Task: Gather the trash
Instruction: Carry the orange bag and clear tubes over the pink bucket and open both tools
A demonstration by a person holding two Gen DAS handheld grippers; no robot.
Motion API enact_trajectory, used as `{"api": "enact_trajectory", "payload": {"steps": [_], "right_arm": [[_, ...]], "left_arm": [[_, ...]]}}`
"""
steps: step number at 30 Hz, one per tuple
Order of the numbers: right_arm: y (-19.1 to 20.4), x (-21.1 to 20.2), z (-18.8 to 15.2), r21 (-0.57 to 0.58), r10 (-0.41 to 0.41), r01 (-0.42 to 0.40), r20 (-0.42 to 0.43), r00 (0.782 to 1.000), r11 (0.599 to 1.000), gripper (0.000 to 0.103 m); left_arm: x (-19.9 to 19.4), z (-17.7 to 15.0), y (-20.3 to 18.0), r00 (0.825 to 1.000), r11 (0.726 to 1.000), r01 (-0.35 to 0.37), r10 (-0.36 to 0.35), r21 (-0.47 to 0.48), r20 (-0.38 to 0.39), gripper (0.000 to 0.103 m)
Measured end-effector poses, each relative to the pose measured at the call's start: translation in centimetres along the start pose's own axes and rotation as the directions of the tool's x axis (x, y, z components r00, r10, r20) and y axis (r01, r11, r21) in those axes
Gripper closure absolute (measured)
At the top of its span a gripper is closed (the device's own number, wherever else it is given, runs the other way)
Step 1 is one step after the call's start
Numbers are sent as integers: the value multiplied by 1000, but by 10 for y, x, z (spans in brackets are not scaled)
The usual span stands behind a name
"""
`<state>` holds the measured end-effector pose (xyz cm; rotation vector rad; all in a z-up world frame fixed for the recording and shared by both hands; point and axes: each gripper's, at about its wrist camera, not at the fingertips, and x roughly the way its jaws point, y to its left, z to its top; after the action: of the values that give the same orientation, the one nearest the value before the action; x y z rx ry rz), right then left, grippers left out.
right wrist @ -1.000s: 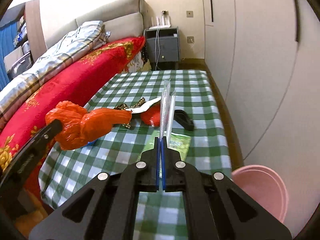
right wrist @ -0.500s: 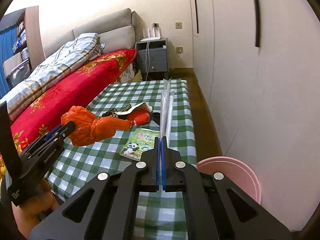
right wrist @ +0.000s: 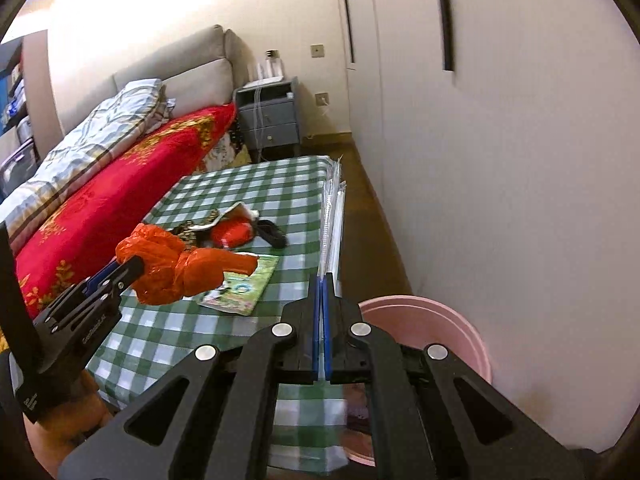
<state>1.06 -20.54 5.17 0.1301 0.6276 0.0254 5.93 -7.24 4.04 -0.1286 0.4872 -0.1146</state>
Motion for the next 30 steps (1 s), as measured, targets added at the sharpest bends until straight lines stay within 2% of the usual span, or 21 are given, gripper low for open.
{"api": "enact_trajectory", "payload": {"steps": [7,15,21,30], "right_arm": [[-36,0,-1,58,-72,73,-10,997,996,101],[-60,2,-5,127,-92,93,-17,996,988,101],[-71,4,-7,160,-120,123,-26,992,979,101],[-80,10,-10,177,-168,175,-55,984,969,101]], "left_arm": [[18,-10,-25,997,997,67,-66,23,-48,78],[38,-20,-64,985,986,151,-144,67,-97,78],[57,-32,-102,964,966,234,-216,114,-153,78],[86,-51,-131,934,944,310,-279,116,-224,78]]}}
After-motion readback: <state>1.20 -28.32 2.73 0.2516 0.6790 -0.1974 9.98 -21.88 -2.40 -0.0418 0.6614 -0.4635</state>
